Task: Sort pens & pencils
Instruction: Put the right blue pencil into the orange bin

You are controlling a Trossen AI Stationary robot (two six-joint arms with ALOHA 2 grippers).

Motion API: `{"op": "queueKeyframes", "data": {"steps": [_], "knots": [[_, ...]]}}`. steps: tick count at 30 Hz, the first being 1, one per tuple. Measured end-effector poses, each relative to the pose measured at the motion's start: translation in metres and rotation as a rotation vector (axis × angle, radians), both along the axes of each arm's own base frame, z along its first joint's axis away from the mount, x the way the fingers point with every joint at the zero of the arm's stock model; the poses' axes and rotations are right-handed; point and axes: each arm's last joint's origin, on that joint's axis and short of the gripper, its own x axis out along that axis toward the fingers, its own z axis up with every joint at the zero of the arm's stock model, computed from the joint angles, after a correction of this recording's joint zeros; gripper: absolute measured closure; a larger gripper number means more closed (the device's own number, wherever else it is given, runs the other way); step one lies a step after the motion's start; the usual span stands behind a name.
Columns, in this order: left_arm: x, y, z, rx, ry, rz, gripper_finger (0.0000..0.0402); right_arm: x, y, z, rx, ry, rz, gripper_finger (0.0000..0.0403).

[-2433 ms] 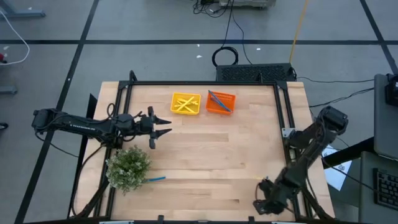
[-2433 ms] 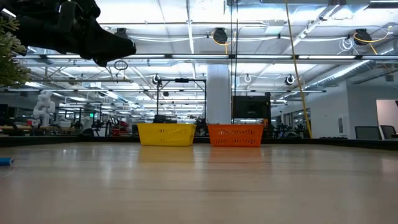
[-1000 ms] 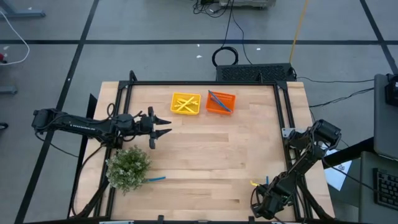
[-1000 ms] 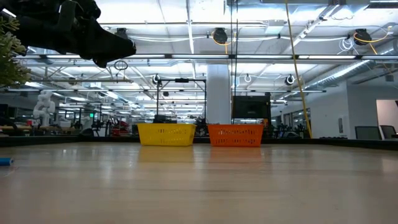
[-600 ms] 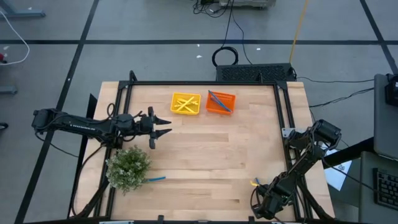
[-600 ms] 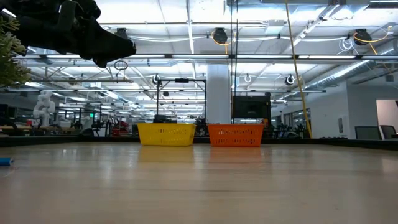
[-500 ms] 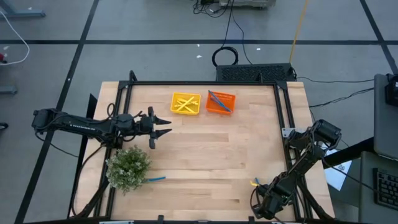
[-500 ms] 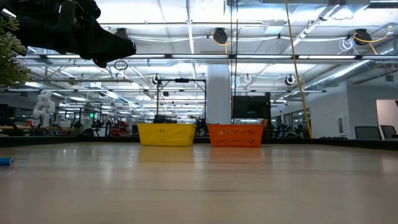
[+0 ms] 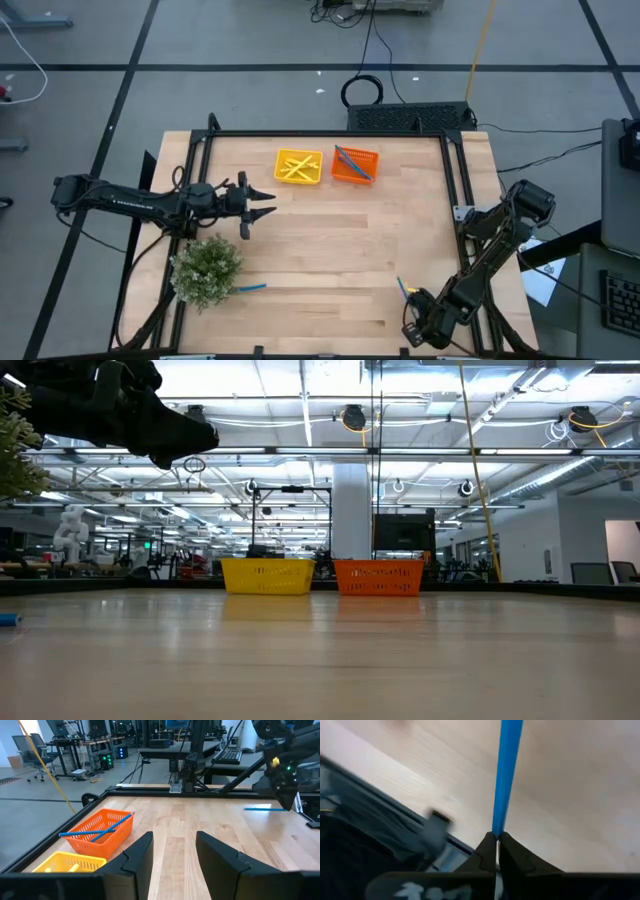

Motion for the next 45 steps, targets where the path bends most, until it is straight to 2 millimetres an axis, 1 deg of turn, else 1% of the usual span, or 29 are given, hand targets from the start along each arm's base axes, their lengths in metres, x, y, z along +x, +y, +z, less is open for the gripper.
{"op": "queueKeyframes", "data": {"steps": [2,5,10,15,18,21,24,27,29,31,35,39,45], "knots": [[0.000,0.000,0.000,0.000,0.002,0.000,0.0247,0.005,-0.005,0.004,-0.039,-0.086,0.011,0.0403],[0.000,0.000,0.000,0.000,0.002,0.000,0.0247,0.017,-0.016,0.006,-0.130,-0.202,0.045,0.0403],[0.000,0.000,0.000,-0.012,0.000,0.001,0.0247,0.046,-0.045,0.006,-0.299,-0.354,0.170,0.0403],[0.000,0.000,0.000,-0.032,-0.002,0.002,0.0247,0.084,-0.084,0.009,-0.529,-0.527,0.331,0.0403],[0.000,0.000,0.000,-0.046,-0.005,0.003,0.0247,0.108,-0.109,0.015,-0.656,-0.650,0.433,0.0403],[0.000,0.000,0.001,-0.047,-0.013,0.002,0.0247,0.131,-0.135,0.024,-0.773,-0.782,0.496,0.0403],[0.002,0.000,0.003,-0.049,-0.050,-0.002,0.0247,0.149,-0.161,0.034,-0.889,-0.898,0.547,0.0403],[0.007,-0.001,0.004,-0.054,-0.086,-0.050,0.0247,0.162,-0.185,0.043,-0.963,-0.993,0.579,0.0403],[0.014,-0.002,0.001,-0.054,-0.101,-0.081,0.0247,0.166,-0.198,0.047,-0.997,-1.030,0.590,0.0403],[0.021,-0.003,-0.004,-0.050,-0.095,-0.084,0.0247,0.169,-0.207,0.049,-1.022,-1.050,0.597,0.0403],[0.037,-0.002,-0.016,-0.026,-0.082,-0.081,0.0247,0.169,-0.215,0.048,-1.036,-1.061,0.618,0.0403],[0.050,-0.003,-0.011,-0.022,-0.096,-0.112,0.0247,0.159,-0.216,0.031,-1.028,-1.068,0.632,0.0403],[0.063,-0.004,-0.008,-0.047,-0.062,-0.122,0.0247,0.145,-0.221,0.009,-0.946,-1.057,0.542,0.0403]]}}
